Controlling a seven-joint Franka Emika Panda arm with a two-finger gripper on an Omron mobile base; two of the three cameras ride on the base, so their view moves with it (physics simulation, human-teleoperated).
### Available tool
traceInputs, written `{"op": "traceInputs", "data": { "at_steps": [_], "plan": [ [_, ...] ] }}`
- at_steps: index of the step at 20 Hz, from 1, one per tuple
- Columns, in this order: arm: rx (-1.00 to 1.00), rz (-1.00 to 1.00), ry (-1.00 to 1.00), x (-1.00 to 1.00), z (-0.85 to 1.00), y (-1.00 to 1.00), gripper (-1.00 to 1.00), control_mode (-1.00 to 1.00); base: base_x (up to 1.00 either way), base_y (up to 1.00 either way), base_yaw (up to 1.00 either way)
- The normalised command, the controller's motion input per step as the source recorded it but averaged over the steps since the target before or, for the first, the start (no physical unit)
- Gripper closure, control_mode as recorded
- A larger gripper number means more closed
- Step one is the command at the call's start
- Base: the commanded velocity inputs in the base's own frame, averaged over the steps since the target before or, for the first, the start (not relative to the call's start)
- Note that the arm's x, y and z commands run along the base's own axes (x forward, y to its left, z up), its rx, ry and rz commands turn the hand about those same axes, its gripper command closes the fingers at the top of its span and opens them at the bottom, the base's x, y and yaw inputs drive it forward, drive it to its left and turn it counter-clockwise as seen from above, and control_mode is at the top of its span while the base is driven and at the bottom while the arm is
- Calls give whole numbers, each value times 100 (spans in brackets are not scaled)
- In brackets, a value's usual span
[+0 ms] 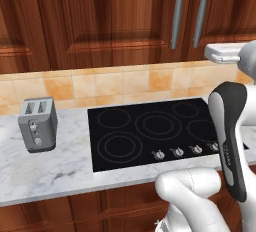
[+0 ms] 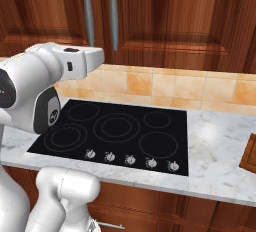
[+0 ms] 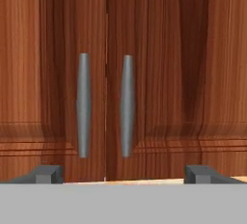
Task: Open the cabinet, retrieve the rolling pin, and place it next to the meat on the cutting board to prepare for tenderizing.
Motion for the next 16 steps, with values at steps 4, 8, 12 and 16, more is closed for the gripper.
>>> {"op": "traceInputs", "data": {
  "at_steps": [4,8,12,16],
  "plan": [
    [0,-4,-5,-6,12,-9,-100,-100,0,0,0],
    [0,-2,-5,0,3,-8,-100,-100,0,0,0],
    [0,0,-5,0,0,-1,-100,-100,0,0,0],
    [0,0,-4,0,0,0,-100,-100,0,0,0]
  ]
}}
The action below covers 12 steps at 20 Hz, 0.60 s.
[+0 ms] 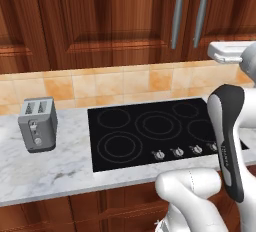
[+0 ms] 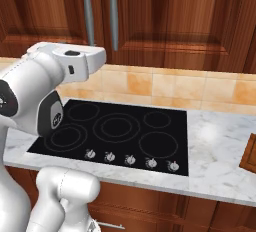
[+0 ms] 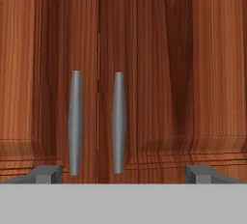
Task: Open the cabinet, retrieve the rolling pin, and place it next to the meat on the cutting board to prepare for tenderizing.
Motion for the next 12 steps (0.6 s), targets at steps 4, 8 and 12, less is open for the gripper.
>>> {"op": "traceInputs", "data": {
  "at_steps": [4,8,12],
  "plan": [
    [0,0,-1,0,0,0,-100,-100,0,0,0],
    [0,1,0,0,0,-5,-100,-100,0,0,0],
    [0,2,-1,0,0,-11,-100,-100,0,0,0]
  ]
}}
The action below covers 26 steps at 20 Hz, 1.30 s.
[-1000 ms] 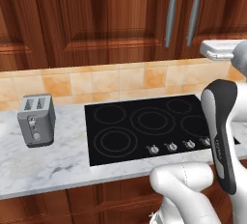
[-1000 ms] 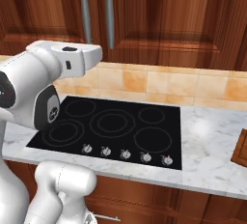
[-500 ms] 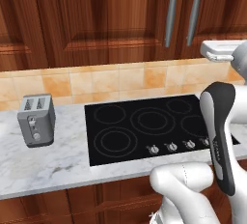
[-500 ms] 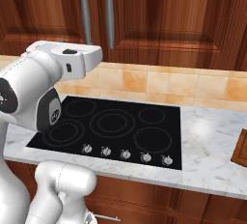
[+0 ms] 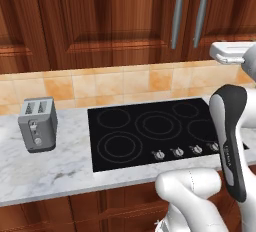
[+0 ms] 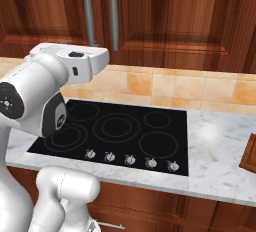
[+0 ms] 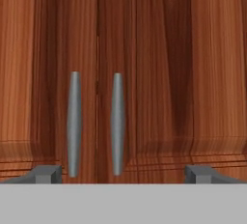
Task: Open the cabinet, retrieve the rolling pin, and place it next to the meat on the cutting board to prepare for tenderizing.
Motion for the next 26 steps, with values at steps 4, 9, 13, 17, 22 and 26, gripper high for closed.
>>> {"op": "traceInputs", "data": {
  "at_steps": [4,9,13,17,22,26],
  "plan": [
    [0,5,-1,4,0,-17,-100,-100,0,0,0],
    [0,5,0,25,0,-12,-100,-100,0,0,0],
    [0,2,0,37,0,-1,-100,-100,0,0,0],
    [0,0,2,55,5,0,-100,-100,0,0,0],
    [0,0,2,52,11,-2,-100,-100,0,0,0],
    [0,0,6,38,10,-4,-100,-100,0,0,0]
  ]
}}
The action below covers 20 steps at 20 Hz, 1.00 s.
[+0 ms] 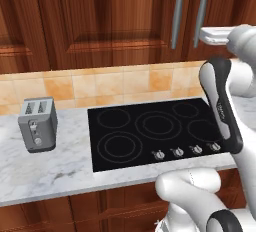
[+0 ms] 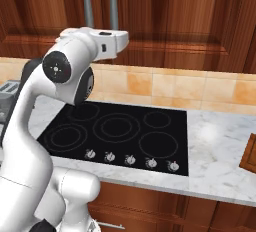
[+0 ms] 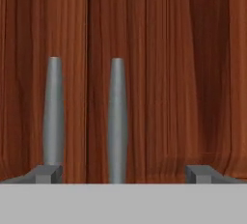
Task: Open the cabinet, retrieve the rolling pin, and place it next to the meat on the cutting board to prepare for tenderizing.
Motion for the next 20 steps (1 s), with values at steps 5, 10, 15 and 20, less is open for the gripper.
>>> {"op": "traceInputs", "data": {
  "at_steps": [5,10,15,20],
  "plan": [
    [1,0,7,40,19,-5,-100,-100,0,0,0],
    [0,-1,12,52,7,0,-100,-100,0,0,0],
    [0,-1,12,55,4,0,-100,-100,0,0,0],
    [0,0,11,44,0,0,-100,-100,0,0,0]
  ]
}}
